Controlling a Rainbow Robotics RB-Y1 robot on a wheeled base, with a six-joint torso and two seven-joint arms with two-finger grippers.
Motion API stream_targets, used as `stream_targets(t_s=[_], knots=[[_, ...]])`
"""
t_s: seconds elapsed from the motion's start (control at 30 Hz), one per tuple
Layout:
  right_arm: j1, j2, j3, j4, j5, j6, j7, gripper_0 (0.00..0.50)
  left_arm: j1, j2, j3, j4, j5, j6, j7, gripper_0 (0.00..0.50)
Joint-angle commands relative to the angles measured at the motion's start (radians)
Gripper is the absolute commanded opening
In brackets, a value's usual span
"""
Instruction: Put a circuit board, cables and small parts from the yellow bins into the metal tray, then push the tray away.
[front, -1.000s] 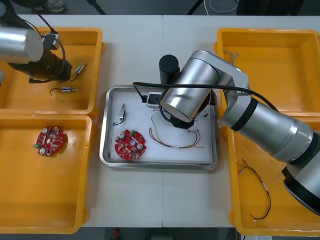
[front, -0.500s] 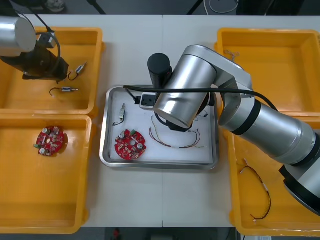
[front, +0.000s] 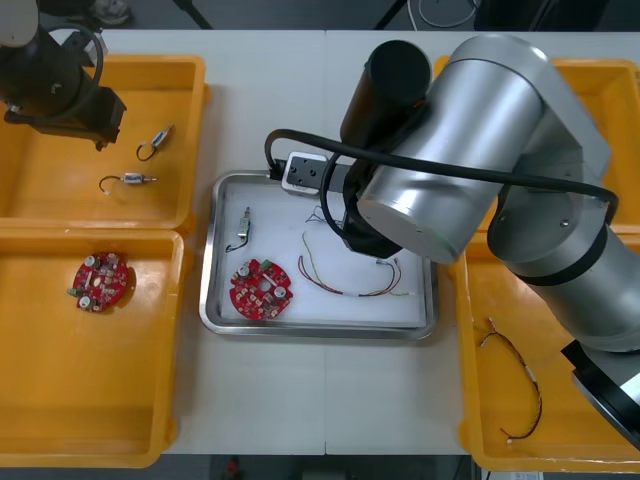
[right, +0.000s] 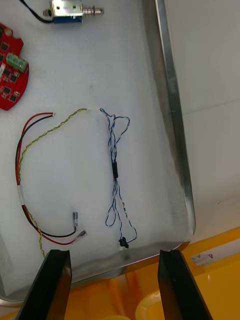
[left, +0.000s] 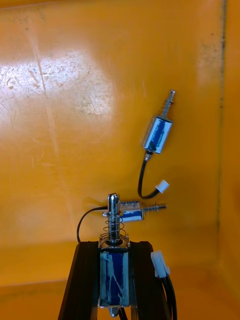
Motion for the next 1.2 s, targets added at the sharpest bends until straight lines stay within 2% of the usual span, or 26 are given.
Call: stream_targets(t_s=[0.03, 0.23, 0.37, 0.73, 0.87, 1.1, 1.2], knots=[[0.054, -0.054, -0.112, -0.124, -0.051, 0.003, -0.041, 0.5, -0.022, 0.043, 0.014, -0.133, -0.019, 0.094, 0.083, 0.0], [0.188, -0.147, -0.304, -0.247, -0.202, 0.003, -0.179, 0.5, -0.02, 0.029, -0.017, -0.286, -0.01, 0.229, 0.207, 0.0], [0.278, -0.204, -0.421, -0.31, -0.264, 0.003, -0.278, 0.5, -0.022, 0.006, -0.04, -0.385, -0.006, 0.299, 0.281, 0.0], [0.478, -0.325, -0.7, -0.356, -0.425, 0.003, -0.482, 0.5, -0.014, -0.078, -0.17, -0.586, -0.004, 0.3, 0.509, 0.0], [0.558, -0.354, -0.786, -0.368, -0.432, 0.003, -0.541, 0.5, -0.014, -0.126, -0.219, -0.624, 0.002, 0.3, 0.592, 0.0], [0.673, -0.354, -0.892, -0.362, -0.408, 0.003, -0.582, 0.5, -0.014, -0.201, -0.337, -0.624, -0.01, 0.3, 0.732, 0.0], [0.716, -0.35, -0.927, -0.356, -0.403, 0.003, -0.588, 0.5, -0.013, -0.221, -0.4, -0.609, -0.03, 0.299, 0.75, 0.0]])
